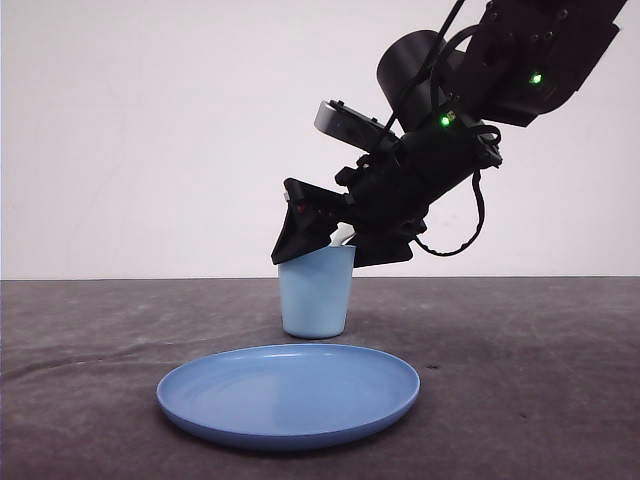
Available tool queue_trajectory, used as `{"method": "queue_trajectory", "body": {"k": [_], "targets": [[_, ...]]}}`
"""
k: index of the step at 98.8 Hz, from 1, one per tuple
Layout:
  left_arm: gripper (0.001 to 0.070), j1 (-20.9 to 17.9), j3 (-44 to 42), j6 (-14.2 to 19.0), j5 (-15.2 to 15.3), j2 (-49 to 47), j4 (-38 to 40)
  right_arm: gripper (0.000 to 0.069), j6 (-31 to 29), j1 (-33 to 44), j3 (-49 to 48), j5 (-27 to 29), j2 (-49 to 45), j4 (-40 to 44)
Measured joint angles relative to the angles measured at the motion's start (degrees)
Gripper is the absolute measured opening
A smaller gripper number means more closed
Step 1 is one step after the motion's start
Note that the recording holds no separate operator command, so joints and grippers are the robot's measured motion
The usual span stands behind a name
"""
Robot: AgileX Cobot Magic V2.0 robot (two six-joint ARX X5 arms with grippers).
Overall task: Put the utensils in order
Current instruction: 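Lower the right gripper over the cup rim and grasp the cup, then lift the cup with the right gripper and move it over the plate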
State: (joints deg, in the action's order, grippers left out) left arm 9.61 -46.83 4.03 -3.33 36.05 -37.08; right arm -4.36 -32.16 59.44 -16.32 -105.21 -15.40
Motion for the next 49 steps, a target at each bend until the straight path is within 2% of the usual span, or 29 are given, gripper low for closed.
{"method": "queue_trajectory", "body": {"k": [49], "targets": [[0.0298,0.0,0.0,0.0,0.02,0.0,-0.02,0.0499,0.48,-4.74,-1.9,-0.02,22.45,14.71]]}}
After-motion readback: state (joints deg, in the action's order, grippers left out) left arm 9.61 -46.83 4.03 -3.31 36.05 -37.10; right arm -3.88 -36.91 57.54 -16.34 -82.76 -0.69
